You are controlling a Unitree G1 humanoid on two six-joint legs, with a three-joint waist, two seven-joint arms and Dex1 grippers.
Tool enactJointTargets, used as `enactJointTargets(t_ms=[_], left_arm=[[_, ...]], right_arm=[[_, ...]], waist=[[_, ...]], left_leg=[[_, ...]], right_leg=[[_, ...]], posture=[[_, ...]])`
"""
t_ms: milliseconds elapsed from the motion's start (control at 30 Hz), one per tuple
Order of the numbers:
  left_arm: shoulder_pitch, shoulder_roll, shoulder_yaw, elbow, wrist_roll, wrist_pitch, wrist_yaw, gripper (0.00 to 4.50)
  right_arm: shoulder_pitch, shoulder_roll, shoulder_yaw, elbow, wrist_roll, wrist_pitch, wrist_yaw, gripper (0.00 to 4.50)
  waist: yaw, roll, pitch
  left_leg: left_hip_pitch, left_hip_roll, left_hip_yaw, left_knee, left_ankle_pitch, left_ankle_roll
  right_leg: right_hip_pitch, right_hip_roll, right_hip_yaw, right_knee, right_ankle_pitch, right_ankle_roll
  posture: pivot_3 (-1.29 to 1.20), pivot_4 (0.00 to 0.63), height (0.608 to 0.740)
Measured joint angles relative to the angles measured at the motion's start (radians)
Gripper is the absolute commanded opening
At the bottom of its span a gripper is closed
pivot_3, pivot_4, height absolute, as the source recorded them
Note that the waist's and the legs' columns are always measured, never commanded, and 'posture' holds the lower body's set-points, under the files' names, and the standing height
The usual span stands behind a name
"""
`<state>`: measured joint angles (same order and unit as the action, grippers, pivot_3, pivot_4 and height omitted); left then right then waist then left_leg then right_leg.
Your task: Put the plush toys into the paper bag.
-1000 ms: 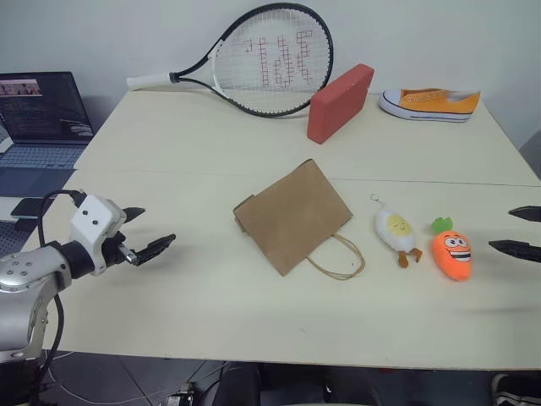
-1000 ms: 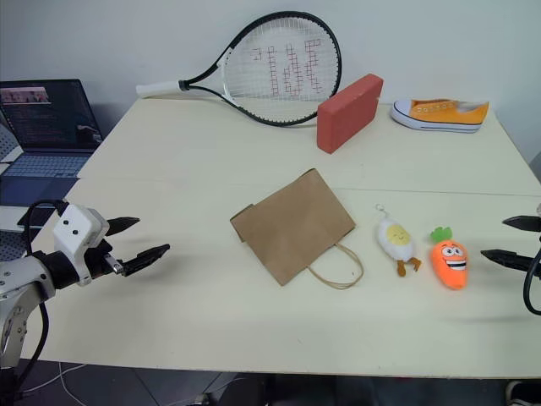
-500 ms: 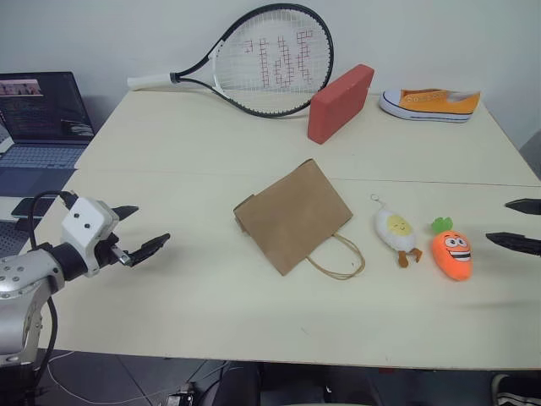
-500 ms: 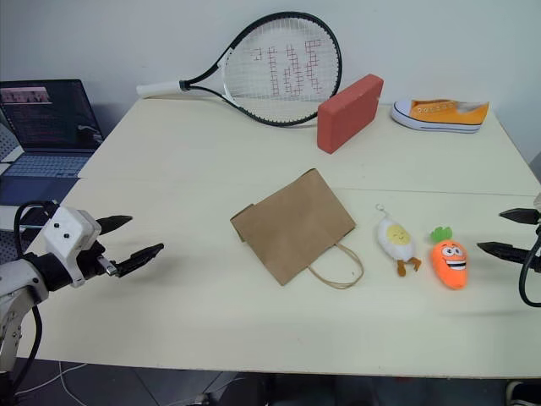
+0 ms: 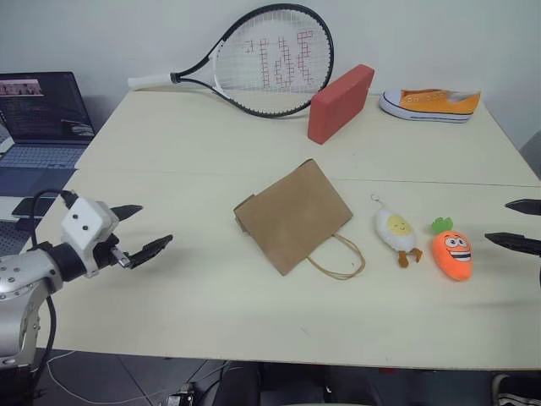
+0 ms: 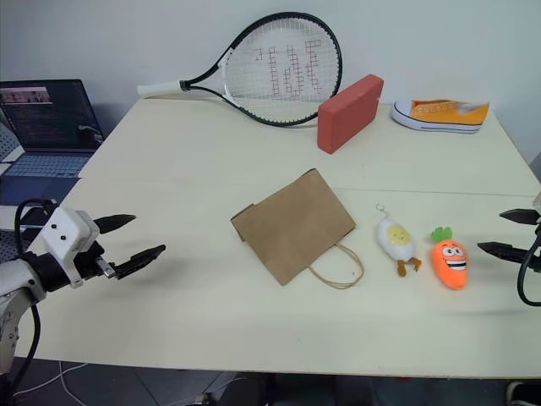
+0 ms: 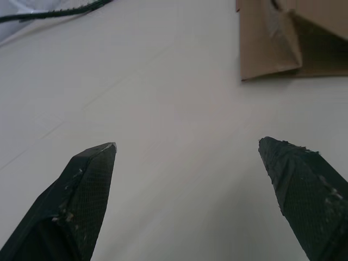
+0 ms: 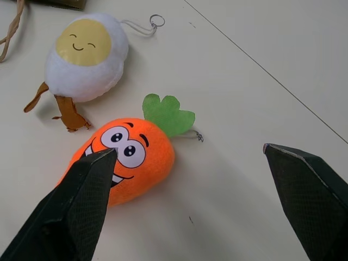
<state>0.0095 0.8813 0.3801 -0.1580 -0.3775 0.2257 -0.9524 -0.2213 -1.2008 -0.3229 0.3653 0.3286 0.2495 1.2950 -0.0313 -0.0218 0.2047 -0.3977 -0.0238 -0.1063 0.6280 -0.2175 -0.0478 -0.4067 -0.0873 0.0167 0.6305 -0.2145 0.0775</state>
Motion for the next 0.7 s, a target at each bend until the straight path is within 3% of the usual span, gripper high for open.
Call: enactJointTargets(t_ms=[233, 433, 700], left_arm=[[-0.110, -0.011, -0.211, -0.203, -0.020, 0.111, -0.019, 4.47], [-0.293, -0.178, -0.480, -0.233, 0.020, 0.148, 0.003, 4.47], [-0.460, -0.363, -0.729, -0.078, 0.132, 0.108, -0.024, 4.47]], right_arm=[[0.173, 0.003, -0.095, -0.269, 0.056, 0.097, 0.011, 4.50], [0.302, 0.026, -0.190, -0.581, 0.125, 0.258, -0.022, 4.50], [0.413, 0.126, -0.264, -0.956, 0.287, 0.444, -0.094, 4.50]], waist=[[0.005, 0.002, -0.001], [0.006, 0.003, -0.002], [0.010, 0.003, -0.003]], left_leg=[[0.000, 0.000, -0.001, 0.001, 0.000, 0.000], [0.000, 0.000, -0.001, 0.004, 0.000, 0.000], [-0.001, -0.001, -0.002, 0.006, 0.000, 0.000]], right_leg=[[0.001, 0.001, 0.000, 0.001, 0.001, 0.002], [0.002, 0.001, 0.000, 0.001, 0.003, 0.005], [0.002, 0.002, 0.001, 0.001, 0.003, 0.005]], posture=[[0.00, 0.150, 0.740], [0.00, 0.150, 0.740], [0.00, 0.150, 0.740]])
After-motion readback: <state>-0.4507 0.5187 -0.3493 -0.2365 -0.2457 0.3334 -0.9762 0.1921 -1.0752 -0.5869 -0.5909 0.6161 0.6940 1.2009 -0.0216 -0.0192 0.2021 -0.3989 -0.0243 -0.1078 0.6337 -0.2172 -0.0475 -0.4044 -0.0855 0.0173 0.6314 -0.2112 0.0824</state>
